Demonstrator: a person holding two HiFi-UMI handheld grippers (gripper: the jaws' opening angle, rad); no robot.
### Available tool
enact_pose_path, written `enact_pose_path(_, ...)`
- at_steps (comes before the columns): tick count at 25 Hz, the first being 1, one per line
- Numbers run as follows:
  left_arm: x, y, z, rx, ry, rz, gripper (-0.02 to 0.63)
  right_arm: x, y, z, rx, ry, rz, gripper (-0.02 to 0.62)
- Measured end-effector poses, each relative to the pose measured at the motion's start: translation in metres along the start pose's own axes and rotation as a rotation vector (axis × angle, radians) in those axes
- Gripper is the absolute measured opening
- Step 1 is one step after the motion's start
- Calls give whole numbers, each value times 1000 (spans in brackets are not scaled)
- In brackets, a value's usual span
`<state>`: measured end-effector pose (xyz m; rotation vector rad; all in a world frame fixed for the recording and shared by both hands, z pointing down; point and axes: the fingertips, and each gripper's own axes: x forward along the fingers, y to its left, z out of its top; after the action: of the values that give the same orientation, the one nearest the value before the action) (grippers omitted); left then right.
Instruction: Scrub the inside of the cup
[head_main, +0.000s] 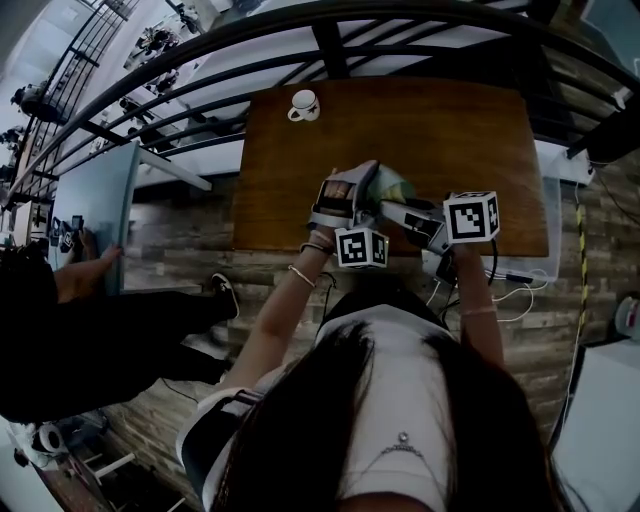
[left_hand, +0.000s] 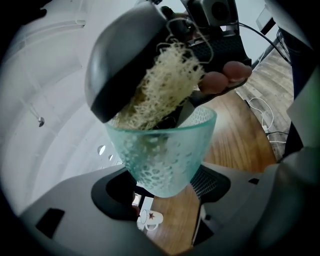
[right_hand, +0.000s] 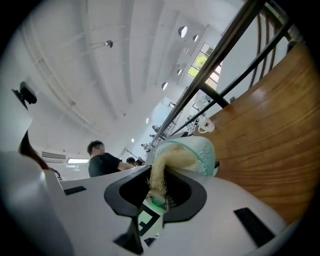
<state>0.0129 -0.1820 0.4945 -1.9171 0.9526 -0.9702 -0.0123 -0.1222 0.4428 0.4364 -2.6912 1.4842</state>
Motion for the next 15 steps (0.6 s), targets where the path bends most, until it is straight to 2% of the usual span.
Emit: enact_pose_path(15,1,15,-7,-46,-8,72,336,0,11,22,135,-146,179,87)
